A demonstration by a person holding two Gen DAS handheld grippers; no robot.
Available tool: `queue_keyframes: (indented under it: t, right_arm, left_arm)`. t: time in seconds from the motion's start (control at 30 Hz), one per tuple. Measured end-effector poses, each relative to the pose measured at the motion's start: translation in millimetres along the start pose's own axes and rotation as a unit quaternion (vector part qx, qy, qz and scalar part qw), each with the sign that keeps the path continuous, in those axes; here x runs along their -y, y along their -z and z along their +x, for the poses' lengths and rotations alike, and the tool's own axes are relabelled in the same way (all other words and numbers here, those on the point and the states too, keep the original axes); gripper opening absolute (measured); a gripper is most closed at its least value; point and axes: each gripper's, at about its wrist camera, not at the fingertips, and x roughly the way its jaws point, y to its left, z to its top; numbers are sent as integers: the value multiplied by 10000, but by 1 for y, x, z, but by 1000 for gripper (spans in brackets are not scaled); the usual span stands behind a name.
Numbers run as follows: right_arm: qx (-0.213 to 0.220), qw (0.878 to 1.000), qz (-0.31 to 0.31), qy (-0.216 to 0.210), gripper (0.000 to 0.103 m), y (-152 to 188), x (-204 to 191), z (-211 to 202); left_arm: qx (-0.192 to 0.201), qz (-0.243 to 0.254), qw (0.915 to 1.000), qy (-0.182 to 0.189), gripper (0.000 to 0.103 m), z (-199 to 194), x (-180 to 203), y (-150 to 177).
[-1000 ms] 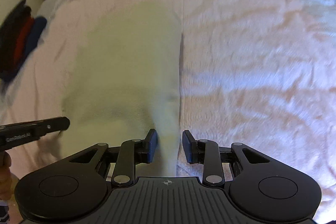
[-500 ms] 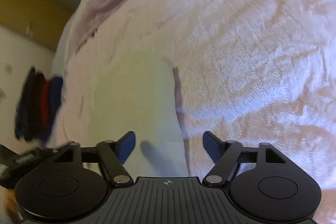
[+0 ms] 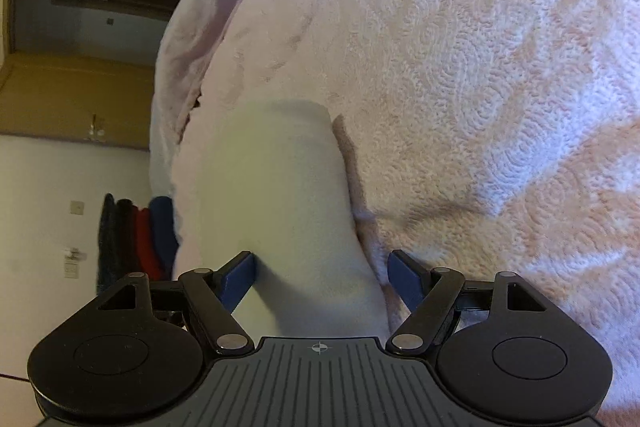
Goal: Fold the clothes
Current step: 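Grasp the folded shirt with the right gripper while the left gripper pinches it, then carry the folded cream shirt with both grippers over the clothes stack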
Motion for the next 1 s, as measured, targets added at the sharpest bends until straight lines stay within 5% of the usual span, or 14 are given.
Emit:
queue_keyframes:
  t: [0.13,0.2,0.37,0.53,0.8,1.0]
  right_arm:
    - [-60,9998,85,-190,75,-5,5,8]
    - [-132,9996,58,-232,75,-8,4,16]
    - [-242,9991,-353,29,47,-11,-12,24]
    - [-242,9989,-360,-159,41,-10,-30,3]
    - [-168,9952,-616,-735,41,-8,-133,-22]
    - [-337,9857,-950,-1354,41,9,-240,19]
  left_arm:
    - [-153,142,9998,-32,59,14,0,-3]
    - [-202,162,9996,-68,47,20,1,-4]
    - [-194,345,9991,-126,29,17,9,-3]
    - [-4,384,9993,38,26,2,34,-2]
    - [971,395,9933,481,26,-101,96,-10]
    - [1864,600,9799,389,26,-224,115,-49]
